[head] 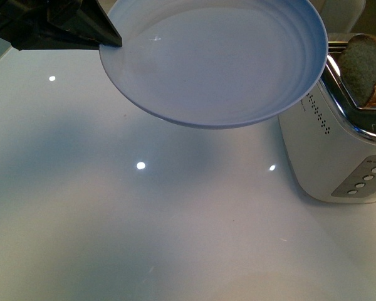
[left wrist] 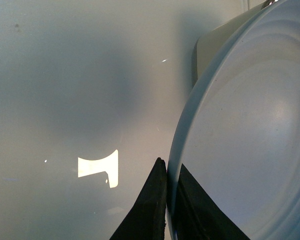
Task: Left arm holds plate, right arm toasts bread
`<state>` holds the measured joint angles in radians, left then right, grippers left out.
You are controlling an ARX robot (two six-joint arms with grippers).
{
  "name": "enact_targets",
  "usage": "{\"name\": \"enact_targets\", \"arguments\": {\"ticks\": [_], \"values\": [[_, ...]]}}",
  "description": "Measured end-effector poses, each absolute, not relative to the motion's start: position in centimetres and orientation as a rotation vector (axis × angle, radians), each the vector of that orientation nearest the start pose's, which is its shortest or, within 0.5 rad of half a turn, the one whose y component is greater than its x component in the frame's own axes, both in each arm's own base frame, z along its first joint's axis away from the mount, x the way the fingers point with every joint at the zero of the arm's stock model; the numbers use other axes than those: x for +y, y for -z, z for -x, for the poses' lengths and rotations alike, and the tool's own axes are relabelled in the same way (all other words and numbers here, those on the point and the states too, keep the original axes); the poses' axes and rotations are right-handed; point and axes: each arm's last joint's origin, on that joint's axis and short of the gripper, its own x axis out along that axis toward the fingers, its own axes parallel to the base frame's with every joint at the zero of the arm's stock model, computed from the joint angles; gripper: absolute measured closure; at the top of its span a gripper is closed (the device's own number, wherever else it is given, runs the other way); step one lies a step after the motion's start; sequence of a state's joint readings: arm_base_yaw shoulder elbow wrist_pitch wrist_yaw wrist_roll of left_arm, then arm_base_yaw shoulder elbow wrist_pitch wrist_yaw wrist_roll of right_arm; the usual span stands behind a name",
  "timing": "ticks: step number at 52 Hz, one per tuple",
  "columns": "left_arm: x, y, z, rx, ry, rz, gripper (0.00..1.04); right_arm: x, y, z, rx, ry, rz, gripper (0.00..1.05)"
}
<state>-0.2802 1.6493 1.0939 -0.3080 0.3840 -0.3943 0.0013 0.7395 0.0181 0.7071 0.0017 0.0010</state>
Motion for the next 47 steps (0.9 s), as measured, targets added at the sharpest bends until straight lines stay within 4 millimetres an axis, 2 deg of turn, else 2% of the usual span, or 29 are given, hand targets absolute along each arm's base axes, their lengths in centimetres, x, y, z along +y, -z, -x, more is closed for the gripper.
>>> {"name": "enact_targets", "arguments": {"ticks": [23,47], "values": [[-10.5,-21.6,-32.6,0.989,0.440,0.395,1.02,0.0,-17.2,-12.6,-0.015,-0.001,-0.001,1.03],[-10.5,-21.6,-32.6,0.989,0.440,0.395,1.02,0.0,-17.3,-11.5,-0.019,-0.001,-0.001,1.03]]}}
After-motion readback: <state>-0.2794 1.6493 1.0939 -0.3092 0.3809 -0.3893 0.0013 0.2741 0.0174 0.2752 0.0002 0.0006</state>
